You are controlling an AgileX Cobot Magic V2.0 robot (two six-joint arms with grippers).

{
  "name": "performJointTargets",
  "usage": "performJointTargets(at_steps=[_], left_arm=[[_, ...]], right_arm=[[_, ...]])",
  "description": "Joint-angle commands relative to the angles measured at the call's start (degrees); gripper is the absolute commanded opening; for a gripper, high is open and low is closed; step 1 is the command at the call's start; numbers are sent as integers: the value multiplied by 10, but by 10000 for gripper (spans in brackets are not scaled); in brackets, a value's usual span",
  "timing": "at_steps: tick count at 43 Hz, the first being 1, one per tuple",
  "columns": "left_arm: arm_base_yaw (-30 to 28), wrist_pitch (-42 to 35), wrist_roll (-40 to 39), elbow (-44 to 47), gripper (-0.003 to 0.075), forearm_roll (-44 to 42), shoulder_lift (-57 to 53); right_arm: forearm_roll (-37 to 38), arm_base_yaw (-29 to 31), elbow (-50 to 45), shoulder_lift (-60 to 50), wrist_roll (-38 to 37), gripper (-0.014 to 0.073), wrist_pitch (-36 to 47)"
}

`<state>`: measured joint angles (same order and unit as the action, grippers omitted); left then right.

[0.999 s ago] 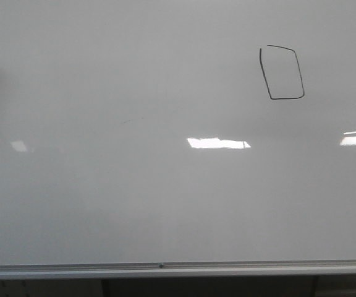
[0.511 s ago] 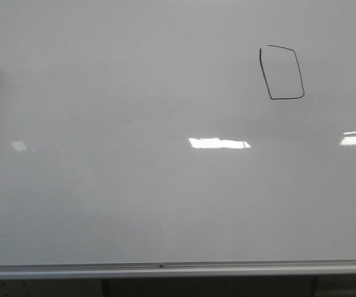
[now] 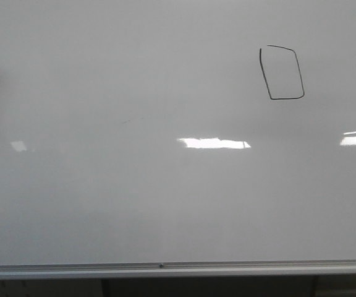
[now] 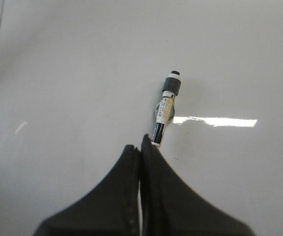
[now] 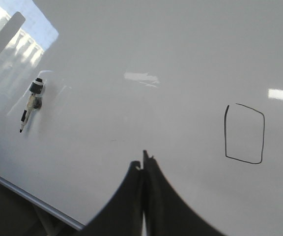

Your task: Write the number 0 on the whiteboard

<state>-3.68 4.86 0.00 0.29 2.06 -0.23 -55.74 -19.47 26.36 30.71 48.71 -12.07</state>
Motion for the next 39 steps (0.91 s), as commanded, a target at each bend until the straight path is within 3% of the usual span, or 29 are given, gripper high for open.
performJointTargets(at_steps=[1, 23, 28, 35, 39], left_arm=[[0, -49, -8, 13, -20, 1, -11], [0, -49, -8, 13, -20, 1, -11], [0, -49, -8, 13, -20, 1, -11], [0, -49, -8, 13, -20, 1, -11], [0, -49, -8, 13, -20, 1, -11]], right_arm=[[-9, 1, 15, 2, 5, -67, 23], [-6, 2, 10, -1, 5, -67, 45], [2, 25, -21, -24, -14, -67, 66], [100, 92, -89, -104, -120, -67, 67], [202, 125, -133, -158, -215, -67, 67]])
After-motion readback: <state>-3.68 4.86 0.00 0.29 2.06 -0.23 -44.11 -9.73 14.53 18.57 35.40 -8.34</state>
